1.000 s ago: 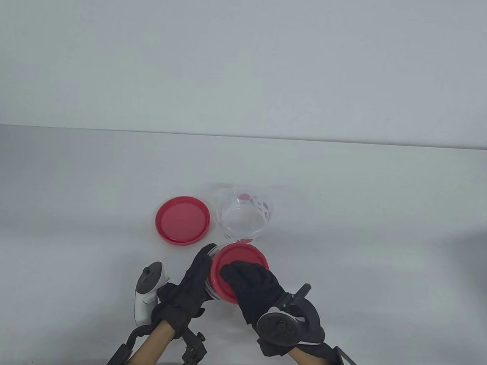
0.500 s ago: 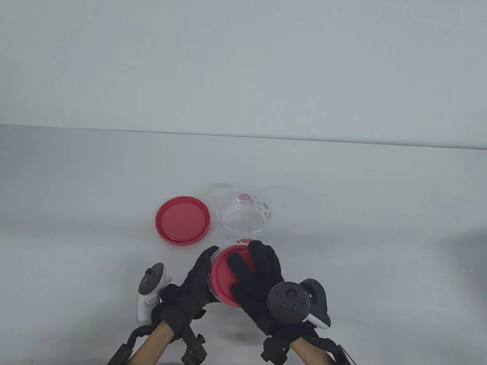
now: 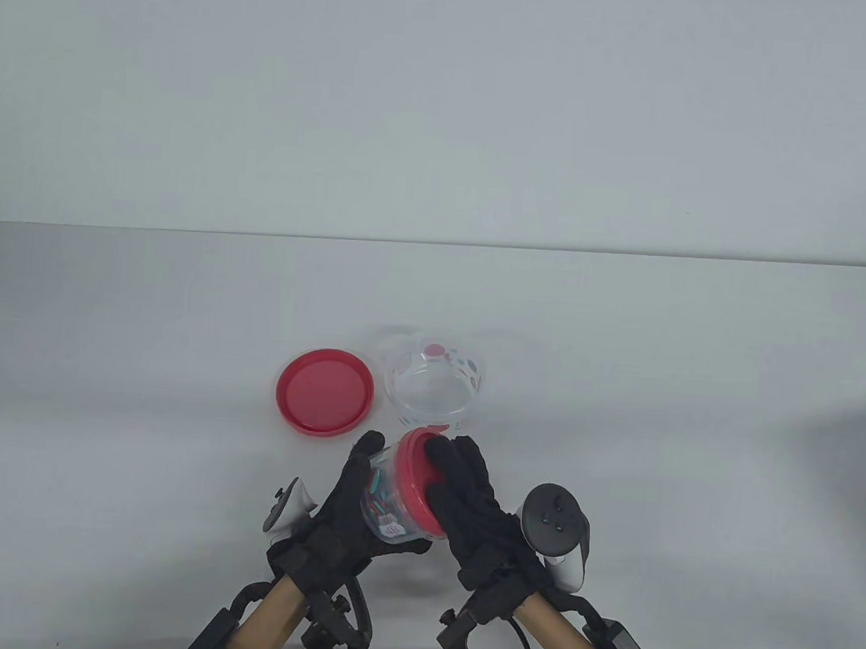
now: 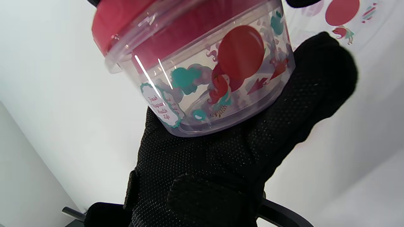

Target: Nest food storage containers

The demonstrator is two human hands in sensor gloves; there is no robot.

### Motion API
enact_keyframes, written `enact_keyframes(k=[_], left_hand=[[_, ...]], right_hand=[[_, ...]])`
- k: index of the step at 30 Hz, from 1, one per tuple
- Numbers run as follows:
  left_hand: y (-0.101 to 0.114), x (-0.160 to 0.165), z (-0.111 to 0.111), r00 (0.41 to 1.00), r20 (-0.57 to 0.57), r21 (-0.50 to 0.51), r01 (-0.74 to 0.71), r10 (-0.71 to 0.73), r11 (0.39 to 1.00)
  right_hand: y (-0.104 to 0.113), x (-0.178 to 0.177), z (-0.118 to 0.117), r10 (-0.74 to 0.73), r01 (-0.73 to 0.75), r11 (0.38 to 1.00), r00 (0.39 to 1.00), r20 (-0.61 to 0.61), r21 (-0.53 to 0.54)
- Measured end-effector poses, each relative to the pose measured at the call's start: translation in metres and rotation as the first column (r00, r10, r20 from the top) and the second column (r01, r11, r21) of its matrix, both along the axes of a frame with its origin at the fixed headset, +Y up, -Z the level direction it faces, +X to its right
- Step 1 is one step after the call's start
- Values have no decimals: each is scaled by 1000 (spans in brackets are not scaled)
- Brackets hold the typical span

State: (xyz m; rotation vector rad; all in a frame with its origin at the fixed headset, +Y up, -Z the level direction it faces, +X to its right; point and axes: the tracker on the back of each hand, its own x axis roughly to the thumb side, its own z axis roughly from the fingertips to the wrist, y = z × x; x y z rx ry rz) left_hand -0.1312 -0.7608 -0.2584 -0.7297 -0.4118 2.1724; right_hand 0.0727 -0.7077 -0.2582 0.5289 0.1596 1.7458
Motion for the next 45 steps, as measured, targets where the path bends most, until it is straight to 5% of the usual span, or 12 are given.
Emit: enact_keyframes(k=[5,18,25,30,38,41,45], left_hand=[[4,-5,1,998,-38,2,59,-59,998],[7,-9,3,985,171,-75,33,-20,997],[4,-4,5,970,240,-107,-1,27,994],[14,-6,4,966,136,60,211,-218,976],[7,-8,6,970,207,-48,138,-125,989],[9,-5,6,978,147,9,151,-151,989],[20,-7,7,926,-6,176,373,-378,911]], right_hand=[[6,1,-2,107,-97,984,993,-57,146],[19,8,-9,210,-131,937,951,-226,323],[30,13,-7,254,-177,929,943,-216,324],[25,5,3,93,-66,987,978,-187,147],[26,-3,7,327,-242,877,933,-147,416],[23,0,6,309,-266,902,948,-81,339],[12,6,4,206,-206,975,979,9,87]])
